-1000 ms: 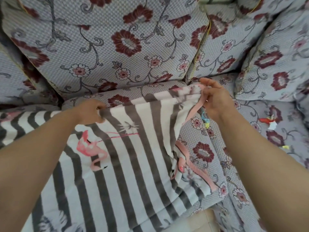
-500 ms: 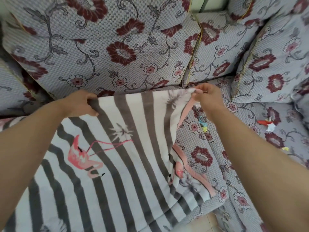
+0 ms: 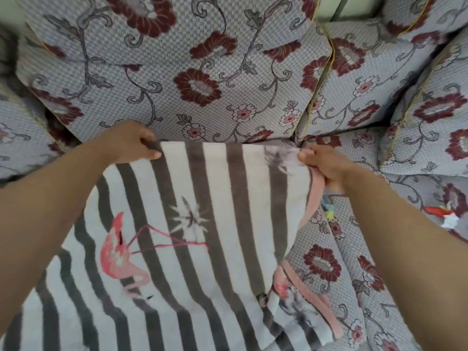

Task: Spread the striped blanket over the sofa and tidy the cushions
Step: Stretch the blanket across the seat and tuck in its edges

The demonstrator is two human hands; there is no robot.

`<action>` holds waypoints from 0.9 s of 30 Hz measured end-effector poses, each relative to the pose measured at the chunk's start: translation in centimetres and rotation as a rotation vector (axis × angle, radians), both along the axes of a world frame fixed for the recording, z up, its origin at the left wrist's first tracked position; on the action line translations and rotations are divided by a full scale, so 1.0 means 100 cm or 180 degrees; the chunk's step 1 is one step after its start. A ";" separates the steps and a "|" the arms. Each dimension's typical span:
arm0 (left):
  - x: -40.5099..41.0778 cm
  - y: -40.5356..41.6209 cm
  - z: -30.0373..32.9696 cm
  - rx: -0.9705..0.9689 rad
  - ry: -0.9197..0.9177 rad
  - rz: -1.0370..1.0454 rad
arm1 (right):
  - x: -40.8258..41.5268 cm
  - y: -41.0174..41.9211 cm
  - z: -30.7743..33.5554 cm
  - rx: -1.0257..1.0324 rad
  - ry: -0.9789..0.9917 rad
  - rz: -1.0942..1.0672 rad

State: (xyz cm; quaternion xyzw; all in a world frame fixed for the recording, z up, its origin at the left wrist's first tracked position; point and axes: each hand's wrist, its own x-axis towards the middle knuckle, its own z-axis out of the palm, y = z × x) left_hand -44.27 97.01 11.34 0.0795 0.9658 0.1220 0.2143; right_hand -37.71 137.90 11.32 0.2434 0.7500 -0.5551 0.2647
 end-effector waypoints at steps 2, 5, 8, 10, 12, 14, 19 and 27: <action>-0.023 0.021 -0.024 -0.0334 0.0448 0.0207 | -0.036 0.005 -0.035 0.0895 0.0499 -0.0153; -0.043 0.056 -0.074 -0.0823 0.0752 0.0428 | -0.079 0.005 -0.091 0.1826 0.0944 -0.0124; -0.056 0.082 -0.138 -0.0896 0.0858 0.0758 | -0.111 0.003 -0.148 0.2575 0.1003 -0.0022; -0.061 0.089 -0.173 -0.0823 0.0911 0.0986 | -0.127 0.001 -0.182 0.2666 0.0895 -0.0094; -0.065 0.089 -0.200 -0.0670 0.1067 0.1198 | -0.140 -0.002 -0.208 0.2688 0.0804 -0.0094; -0.070 0.088 -0.223 -0.0458 0.1231 0.1308 | -0.155 -0.005 -0.228 0.2758 0.0845 -0.0127; -0.068 0.091 -0.262 0.0208 0.1394 0.1227 | -0.183 -0.012 -0.251 0.2850 0.0981 -0.0373; -0.065 0.090 -0.288 -0.0432 0.0625 0.0492 | -0.185 -0.019 -0.286 0.3049 0.1009 -0.0023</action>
